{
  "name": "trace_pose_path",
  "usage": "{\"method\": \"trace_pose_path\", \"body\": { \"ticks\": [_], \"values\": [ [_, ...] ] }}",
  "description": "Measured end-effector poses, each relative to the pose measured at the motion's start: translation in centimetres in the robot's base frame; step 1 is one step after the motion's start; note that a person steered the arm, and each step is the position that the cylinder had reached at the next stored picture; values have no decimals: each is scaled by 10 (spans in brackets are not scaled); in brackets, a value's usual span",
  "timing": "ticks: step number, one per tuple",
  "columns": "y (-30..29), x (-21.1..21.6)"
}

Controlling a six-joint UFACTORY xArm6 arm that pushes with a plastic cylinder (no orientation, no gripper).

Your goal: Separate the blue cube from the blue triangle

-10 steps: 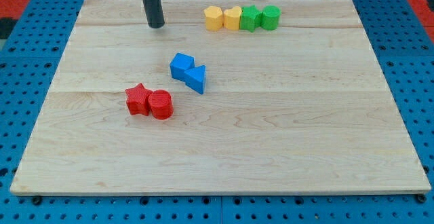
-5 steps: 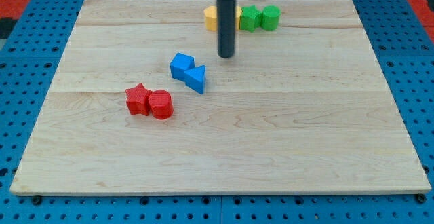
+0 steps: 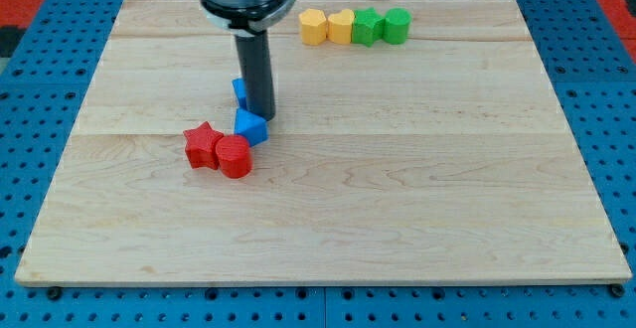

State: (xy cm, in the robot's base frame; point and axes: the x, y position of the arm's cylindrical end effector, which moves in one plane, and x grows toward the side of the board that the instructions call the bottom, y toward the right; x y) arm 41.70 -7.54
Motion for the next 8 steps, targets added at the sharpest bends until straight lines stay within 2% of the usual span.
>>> {"method": "trace_pose_path", "body": {
  "ticks": [1, 3, 5, 7, 8],
  "values": [
    [-1, -21],
    [-56, -38],
    [-14, -77],
    [-83, -86],
    [-89, -102]
  ]
}}
